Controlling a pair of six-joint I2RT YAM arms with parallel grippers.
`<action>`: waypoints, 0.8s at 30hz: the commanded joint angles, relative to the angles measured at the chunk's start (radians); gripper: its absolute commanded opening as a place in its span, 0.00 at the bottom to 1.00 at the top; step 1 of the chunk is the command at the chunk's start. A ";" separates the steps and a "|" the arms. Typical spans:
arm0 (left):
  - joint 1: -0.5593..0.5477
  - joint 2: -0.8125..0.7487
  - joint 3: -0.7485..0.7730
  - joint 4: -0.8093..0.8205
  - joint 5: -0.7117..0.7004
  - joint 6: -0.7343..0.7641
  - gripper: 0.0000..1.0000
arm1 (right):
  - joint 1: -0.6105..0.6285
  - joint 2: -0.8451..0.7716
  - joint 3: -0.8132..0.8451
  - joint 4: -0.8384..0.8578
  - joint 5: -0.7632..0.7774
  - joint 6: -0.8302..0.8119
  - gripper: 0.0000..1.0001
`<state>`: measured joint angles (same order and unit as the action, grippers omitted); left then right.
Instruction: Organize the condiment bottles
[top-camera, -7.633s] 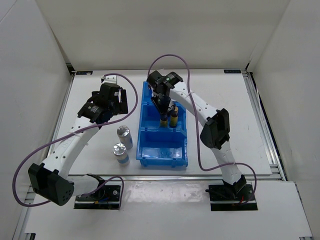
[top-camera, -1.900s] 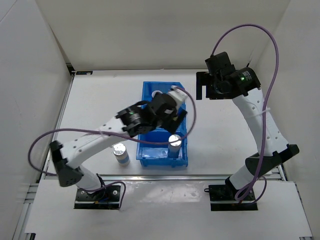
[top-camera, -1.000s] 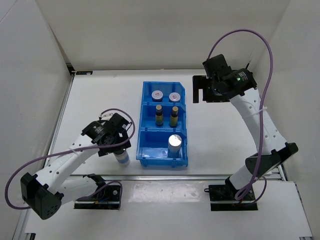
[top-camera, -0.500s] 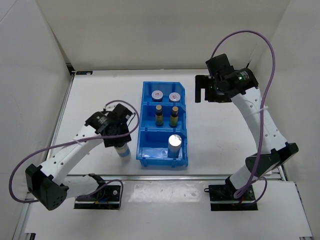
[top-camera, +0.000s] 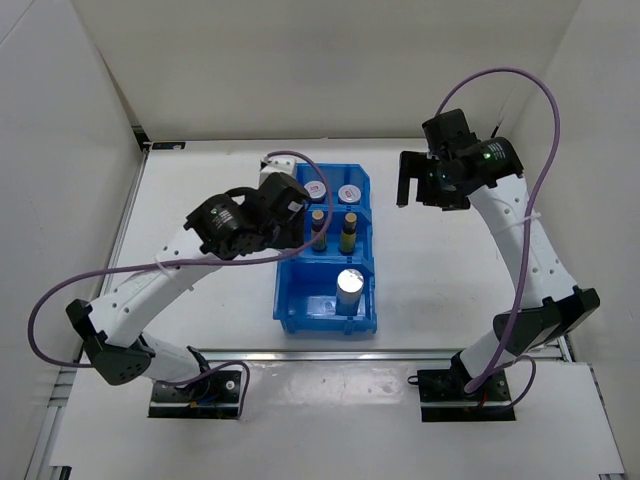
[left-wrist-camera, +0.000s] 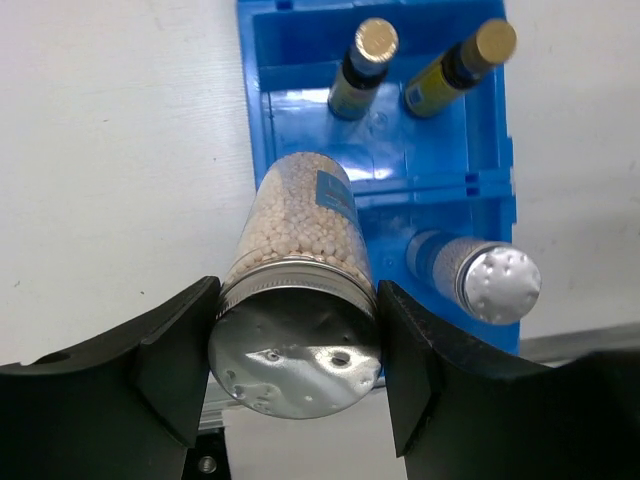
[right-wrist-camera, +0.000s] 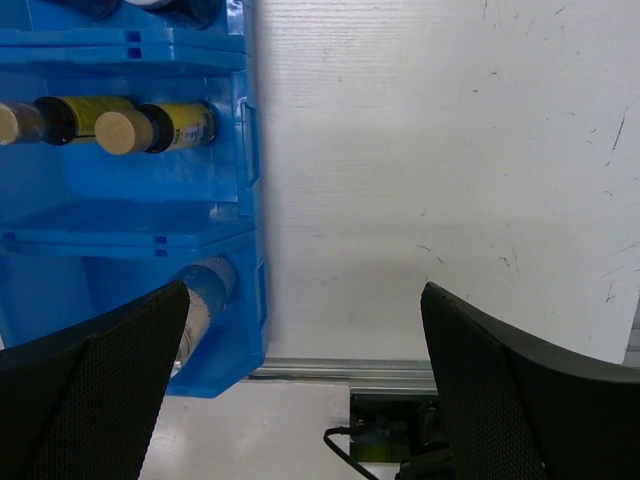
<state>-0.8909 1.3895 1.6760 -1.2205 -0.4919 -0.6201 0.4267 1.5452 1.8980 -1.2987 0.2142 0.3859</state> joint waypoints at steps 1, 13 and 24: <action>-0.061 0.002 0.036 0.010 -0.050 0.045 0.11 | -0.028 -0.040 -0.014 0.018 -0.021 0.016 1.00; -0.106 0.040 -0.123 0.064 0.071 0.025 0.11 | -0.077 -0.040 -0.042 0.018 -0.062 0.025 1.00; -0.106 0.072 -0.354 0.282 0.190 0.071 0.11 | -0.124 -0.051 -0.074 -0.013 -0.062 0.079 1.00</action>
<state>-1.0031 1.4132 1.3479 -1.0714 -0.3618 -0.5777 0.3214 1.5261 1.8332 -1.2922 0.1520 0.4370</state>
